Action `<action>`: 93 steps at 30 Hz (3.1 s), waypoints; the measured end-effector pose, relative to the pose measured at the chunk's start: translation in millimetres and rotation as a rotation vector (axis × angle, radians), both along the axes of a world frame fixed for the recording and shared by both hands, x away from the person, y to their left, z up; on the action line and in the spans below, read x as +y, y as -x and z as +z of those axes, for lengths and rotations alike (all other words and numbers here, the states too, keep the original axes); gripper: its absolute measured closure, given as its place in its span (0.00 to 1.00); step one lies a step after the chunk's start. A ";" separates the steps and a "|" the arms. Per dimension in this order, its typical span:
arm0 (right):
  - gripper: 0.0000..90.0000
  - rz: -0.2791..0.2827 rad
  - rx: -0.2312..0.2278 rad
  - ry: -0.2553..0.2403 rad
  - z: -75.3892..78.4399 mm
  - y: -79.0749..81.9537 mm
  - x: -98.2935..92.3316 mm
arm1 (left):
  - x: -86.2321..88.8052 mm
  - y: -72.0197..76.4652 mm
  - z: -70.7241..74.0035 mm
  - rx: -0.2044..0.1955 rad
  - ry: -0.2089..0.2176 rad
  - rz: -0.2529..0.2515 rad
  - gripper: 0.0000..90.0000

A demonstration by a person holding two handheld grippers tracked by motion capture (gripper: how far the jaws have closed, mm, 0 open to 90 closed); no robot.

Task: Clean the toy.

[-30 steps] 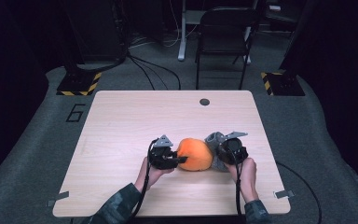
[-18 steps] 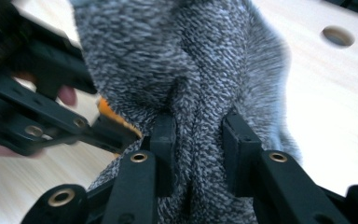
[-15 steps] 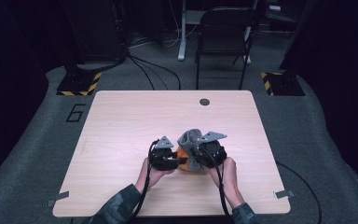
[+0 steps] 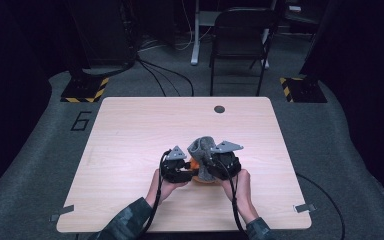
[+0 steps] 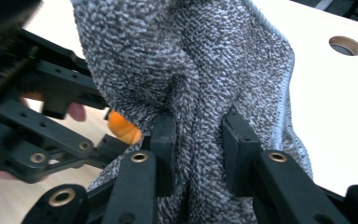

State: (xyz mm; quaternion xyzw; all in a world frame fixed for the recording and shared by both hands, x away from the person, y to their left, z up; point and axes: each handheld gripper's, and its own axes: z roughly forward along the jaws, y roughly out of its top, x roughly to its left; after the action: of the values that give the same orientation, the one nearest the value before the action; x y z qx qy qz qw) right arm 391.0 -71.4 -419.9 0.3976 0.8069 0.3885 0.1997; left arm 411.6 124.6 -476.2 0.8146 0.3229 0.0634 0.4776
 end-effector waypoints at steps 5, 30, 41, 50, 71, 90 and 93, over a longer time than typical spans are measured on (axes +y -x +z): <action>0.77 -0.011 -0.004 0.041 -0.8 0.0 -2.5 | 0.7 -0.3 -0.6 -0.008 -0.004 -0.007 0.73; 0.76 -0.230 0.215 0.076 -53.2 -28.8 -74.9 | 0.4 -1.1 -2.4 0.012 0.026 -0.008 0.76; 0.77 -0.264 0.250 0.066 -54.5 -34.6 -86.1 | 2.1 -1.6 -2.1 0.009 0.029 -0.005 0.76; 0.77 -0.088 0.032 -0.078 20.0 -6.0 -43.1 | -0.6 1.3 -0.8 -0.010 0.006 -0.011 0.76; 0.77 -0.183 0.066 0.107 -16.0 -17.2 -52.0 | -1.3 3.6 -2.3 -0.023 -0.001 -0.022 0.76; 0.77 -0.230 0.279 0.160 -74.4 -40.6 -68.7 | 1.7 0.4 -2.6 -0.004 0.017 -0.021 0.76; 0.78 -0.233 0.260 0.167 -66.7 -39.3 -72.3 | 1.7 0.6 -2.7 -0.007 0.020 -0.017 0.76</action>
State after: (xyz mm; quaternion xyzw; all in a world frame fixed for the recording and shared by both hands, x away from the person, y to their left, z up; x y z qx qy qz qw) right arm 430.3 -143.7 -486.6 0.5172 0.8038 0.2400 0.1697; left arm 411.0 126.3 -478.9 0.8124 0.3150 0.0587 0.4873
